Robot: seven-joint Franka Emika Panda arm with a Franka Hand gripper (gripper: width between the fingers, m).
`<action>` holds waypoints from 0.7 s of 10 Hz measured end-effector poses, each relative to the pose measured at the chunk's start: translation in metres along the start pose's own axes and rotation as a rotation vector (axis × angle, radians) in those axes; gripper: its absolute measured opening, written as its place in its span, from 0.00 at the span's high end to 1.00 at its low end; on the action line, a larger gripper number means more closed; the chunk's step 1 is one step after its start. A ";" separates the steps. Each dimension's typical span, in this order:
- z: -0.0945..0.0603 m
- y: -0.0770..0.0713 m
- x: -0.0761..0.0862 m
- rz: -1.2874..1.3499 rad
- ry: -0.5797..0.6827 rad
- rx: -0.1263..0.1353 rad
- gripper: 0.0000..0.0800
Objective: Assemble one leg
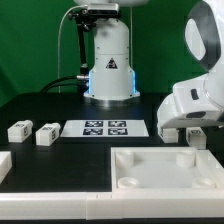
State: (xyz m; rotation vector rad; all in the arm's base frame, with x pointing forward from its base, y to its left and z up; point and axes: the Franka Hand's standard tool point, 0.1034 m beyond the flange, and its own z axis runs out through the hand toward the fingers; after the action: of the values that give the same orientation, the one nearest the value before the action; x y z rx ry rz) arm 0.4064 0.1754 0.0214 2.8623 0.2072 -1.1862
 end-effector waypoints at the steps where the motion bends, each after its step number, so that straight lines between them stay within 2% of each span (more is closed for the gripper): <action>1: 0.004 0.000 0.001 0.000 -0.018 0.000 0.19; 7: 0.010 0.000 0.009 0.001 -0.006 0.007 0.19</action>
Offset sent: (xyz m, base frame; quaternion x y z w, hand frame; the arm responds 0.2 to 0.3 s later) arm 0.0090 0.0042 -0.0099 0.0019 0.0010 0.0150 0.9999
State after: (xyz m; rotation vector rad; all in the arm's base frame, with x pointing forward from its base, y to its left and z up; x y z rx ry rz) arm 0.4057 0.1750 0.0083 2.8643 0.2011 -1.1976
